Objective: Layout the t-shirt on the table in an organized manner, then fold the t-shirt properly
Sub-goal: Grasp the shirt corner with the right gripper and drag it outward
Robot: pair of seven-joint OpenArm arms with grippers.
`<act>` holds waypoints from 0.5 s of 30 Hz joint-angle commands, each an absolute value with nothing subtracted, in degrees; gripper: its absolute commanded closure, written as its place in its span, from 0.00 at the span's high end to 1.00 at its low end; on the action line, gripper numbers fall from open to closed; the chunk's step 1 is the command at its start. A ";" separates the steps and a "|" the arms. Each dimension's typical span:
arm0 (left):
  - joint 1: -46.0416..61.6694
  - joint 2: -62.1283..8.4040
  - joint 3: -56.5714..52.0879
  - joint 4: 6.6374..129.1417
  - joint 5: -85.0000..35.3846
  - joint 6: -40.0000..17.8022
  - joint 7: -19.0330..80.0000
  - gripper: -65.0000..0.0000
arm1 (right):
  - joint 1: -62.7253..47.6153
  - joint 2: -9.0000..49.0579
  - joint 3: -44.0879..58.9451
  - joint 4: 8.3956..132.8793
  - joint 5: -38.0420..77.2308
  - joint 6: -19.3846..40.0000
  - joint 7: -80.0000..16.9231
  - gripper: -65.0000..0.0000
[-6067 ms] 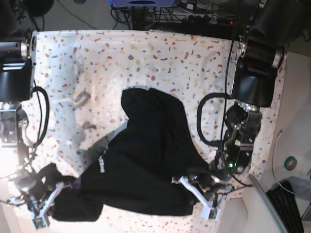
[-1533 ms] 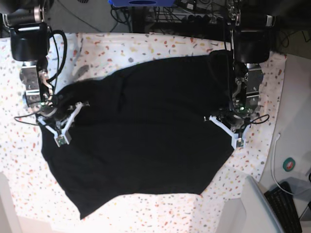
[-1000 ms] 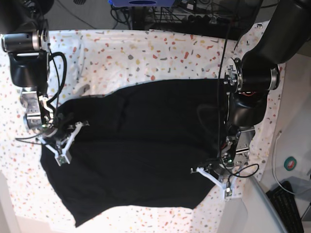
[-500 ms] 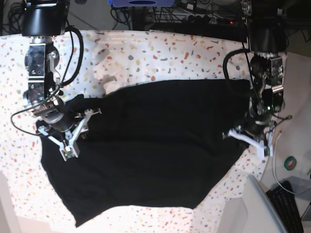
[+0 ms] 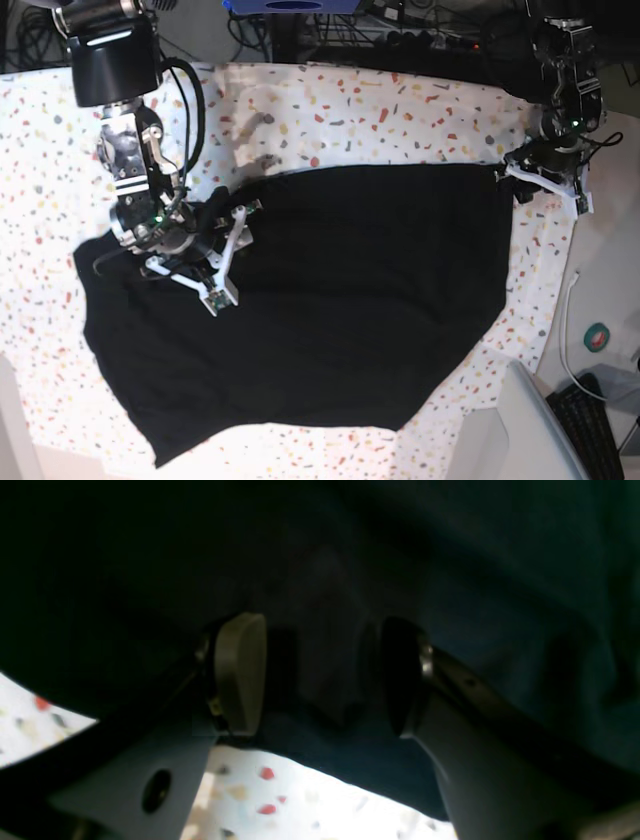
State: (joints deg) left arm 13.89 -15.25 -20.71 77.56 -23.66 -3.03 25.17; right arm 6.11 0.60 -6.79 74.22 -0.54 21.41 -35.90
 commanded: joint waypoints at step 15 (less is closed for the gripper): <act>14.90 -16.13 -22.02 78.64 -23.87 -3.38 24.22 0.71 | 16.04 -1.36 -7.34 60.88 -0.04 16.04 -34.86 0.66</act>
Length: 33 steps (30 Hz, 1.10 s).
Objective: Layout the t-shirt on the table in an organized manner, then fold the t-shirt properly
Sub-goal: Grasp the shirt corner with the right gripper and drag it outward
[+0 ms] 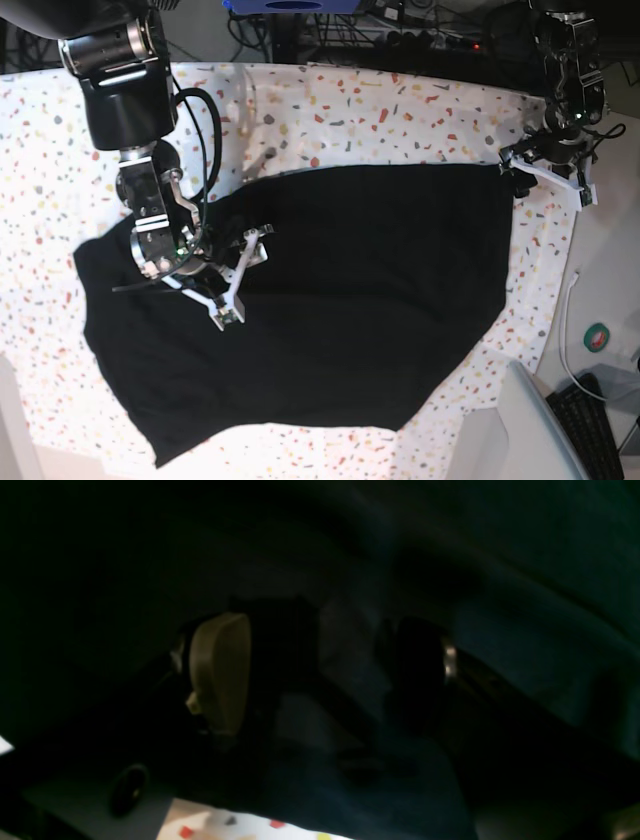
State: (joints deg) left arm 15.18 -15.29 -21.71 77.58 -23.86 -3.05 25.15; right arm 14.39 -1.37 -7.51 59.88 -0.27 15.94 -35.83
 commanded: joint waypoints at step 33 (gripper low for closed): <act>21.05 -16.22 -21.85 87.25 -24.57 -3.47 24.66 0.71 | -14.99 3.47 -6.99 105.27 0.13 16.13 -48.22 0.00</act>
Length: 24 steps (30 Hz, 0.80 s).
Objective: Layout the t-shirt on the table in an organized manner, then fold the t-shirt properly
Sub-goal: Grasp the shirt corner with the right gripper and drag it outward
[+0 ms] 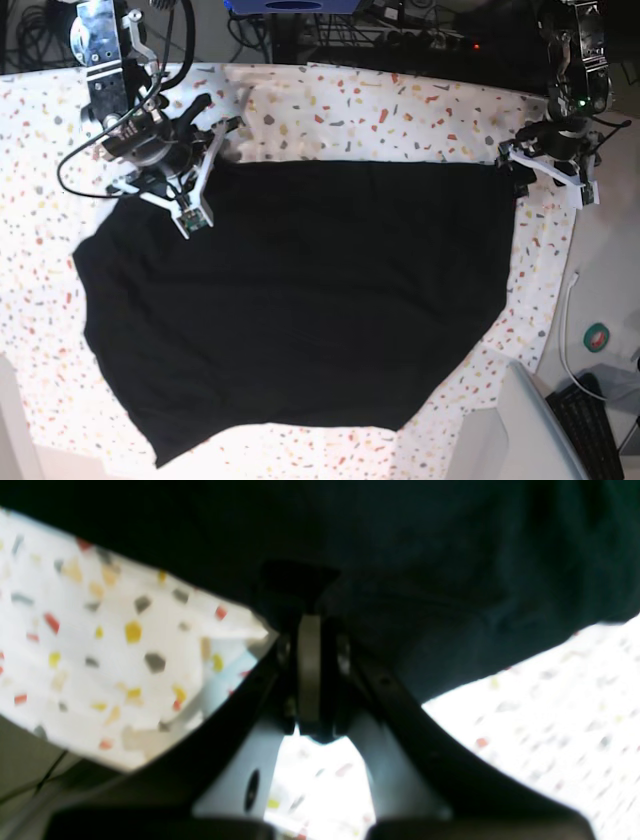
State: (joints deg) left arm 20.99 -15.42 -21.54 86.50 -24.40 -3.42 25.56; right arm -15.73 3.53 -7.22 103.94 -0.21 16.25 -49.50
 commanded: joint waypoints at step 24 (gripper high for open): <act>17.45 -11.91 -21.93 75.74 -37.67 -6.02 24.48 0.70 | -20.70 3.56 -6.73 108.18 -0.04 16.13 -50.59 0.58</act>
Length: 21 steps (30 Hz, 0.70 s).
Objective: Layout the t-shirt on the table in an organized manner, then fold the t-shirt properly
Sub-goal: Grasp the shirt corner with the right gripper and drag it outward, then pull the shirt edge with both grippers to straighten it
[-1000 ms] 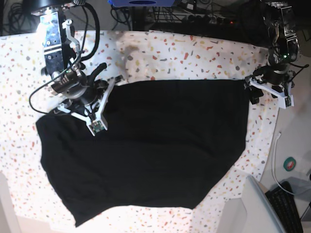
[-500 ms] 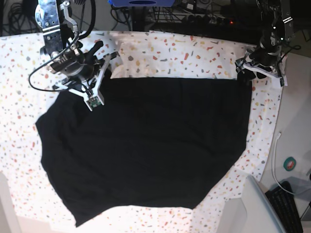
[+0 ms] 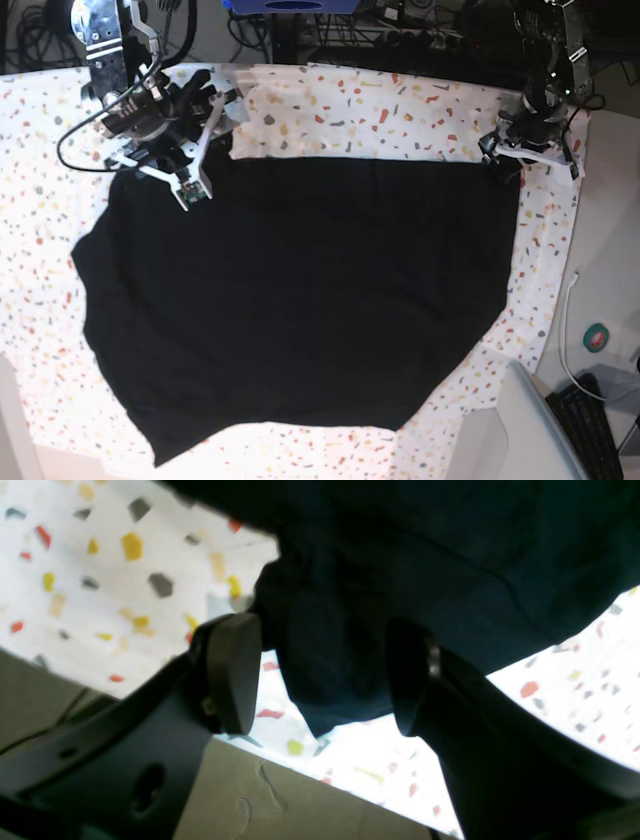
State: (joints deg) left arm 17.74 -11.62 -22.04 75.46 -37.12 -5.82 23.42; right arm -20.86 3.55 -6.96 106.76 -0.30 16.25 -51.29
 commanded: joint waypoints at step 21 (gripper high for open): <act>11.65 -16.22 -22.37 75.91 -37.67 -5.93 24.31 0.00 | -12.88 -1.01 29.32 94.46 12.53 16.22 -38.46 0.58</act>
State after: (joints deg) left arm 12.21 -14.98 -21.91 74.98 -37.39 -5.93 25.39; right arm -13.15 -1.26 29.17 93.36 12.10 15.86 -39.55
